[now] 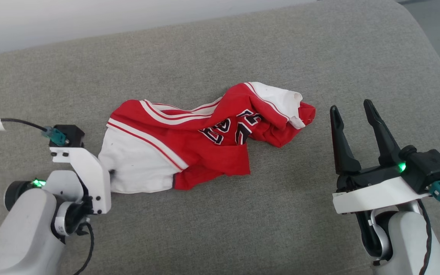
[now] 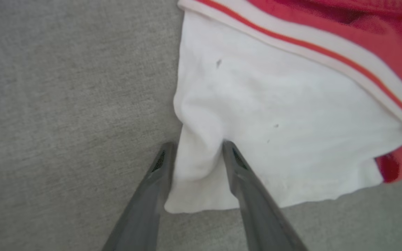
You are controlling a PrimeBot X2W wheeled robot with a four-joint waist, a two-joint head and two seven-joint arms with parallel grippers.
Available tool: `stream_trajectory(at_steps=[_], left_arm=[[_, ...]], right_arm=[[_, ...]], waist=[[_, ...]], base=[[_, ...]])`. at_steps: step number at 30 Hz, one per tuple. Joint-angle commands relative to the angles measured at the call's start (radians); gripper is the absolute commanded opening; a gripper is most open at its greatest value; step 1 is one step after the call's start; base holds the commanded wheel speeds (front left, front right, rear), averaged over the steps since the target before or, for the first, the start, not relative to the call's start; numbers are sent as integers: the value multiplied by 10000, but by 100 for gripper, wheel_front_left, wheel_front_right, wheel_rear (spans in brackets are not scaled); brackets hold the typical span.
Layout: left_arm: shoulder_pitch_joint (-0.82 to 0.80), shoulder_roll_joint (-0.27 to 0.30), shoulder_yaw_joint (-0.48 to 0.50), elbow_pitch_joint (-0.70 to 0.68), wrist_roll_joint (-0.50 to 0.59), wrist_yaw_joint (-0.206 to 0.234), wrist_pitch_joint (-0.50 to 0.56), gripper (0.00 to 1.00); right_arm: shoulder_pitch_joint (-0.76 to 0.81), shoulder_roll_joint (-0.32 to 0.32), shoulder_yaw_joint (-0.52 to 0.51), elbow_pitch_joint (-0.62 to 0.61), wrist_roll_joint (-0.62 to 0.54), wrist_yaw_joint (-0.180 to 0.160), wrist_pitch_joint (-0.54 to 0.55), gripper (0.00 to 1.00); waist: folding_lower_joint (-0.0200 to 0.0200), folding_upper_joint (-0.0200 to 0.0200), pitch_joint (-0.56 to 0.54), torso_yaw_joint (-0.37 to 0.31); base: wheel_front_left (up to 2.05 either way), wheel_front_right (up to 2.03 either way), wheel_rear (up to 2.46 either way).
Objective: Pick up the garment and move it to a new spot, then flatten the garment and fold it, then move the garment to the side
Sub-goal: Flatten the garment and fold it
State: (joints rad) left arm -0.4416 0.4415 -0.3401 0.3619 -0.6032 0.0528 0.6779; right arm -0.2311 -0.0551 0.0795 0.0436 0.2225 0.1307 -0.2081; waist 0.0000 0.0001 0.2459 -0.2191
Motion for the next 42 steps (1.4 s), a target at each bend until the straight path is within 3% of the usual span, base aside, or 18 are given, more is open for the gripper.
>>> stream_trajectory(at_steps=[1, 6, 12, 16, 23, 28, 33, 34, 35, 36, 37, 42], left_arm=[[121, -87, -171, 373, -27, -39, 213, 0], [217, 170, 17, 12, -196, -39, 258, 0], [856, 864, 678, -1718, -443, 439, 362, 0], [1602, 1521, 1191, -3139, -479, 998, 695, 0], [3457, 2717, 2155, -4979, -337, 2360, 1788, 0], [4223, 2851, 2487, -5241, -540, 2746, 2014, 0], [4243, 2527, 2483, -5177, -825, 2531, 1678, 0], [4176, 2392, 2478, -5151, -892, 2434, 1530, 15], [4111, 2354, 2440, -5147, -888, 2313, 1354, 44], [4043, 2334, 2407, -5138, -839, 2192, 1158, 92], [3993, 2226, 2412, -5090, -880, 2133, 993, 100], [3776, 1836, 2314, -5050, -819, 1651, -92, 100]], right_arm=[[-17, 37, 2, 6, 83, 1, -7, 100], [-49, 45, -139, 19, 73, 1, 15, 100], [63, 48, -520, -68, 57, 1, 158, 100], [105, 41, -697, -132, 129, 1, 282, 100], [125, 44, -736, -219, 276, 1, 564, 100], [125, 46, -706, -177, 360, 1, 691, 100], [150, 47, -574, -131, 451, 1, 838, 100], [149, 47, -524, -114, 468, 1, 898, 100], [162, 41, -473, -81, 519, 1, 958, 100], [176, 9, -414, -53, 542, 1, 1060, 100], [185, -42, -344, -16, 541, 1, 1144, 100], [155, -254, -19, 162, 728, 1, 1699, 100]], waist=[[0, -1, 46, 19], [0, -1, 105, 175], [0, -1, 142, 500], [0, -1, 177, 666], [0, -1, 233, 839], [0, -1, 278, 849], [0, -1, 267, 868], [0, -1, 248, 881], [0, -1, 227, 897], [0, -1, 198, 921], [0, -1, 165, 951], [0, -1, -20, 1188]], base=[[0, 0, 0], [0, 0, 0], [0, 0, 0], [0, 0, 0], [0, 0, 0], [0, 0, 0], [0, 0, 0], [0, 0, 0], [0, 0, 0], [0, 0, 0], [0, 0, 0], [0, 0, 0]])
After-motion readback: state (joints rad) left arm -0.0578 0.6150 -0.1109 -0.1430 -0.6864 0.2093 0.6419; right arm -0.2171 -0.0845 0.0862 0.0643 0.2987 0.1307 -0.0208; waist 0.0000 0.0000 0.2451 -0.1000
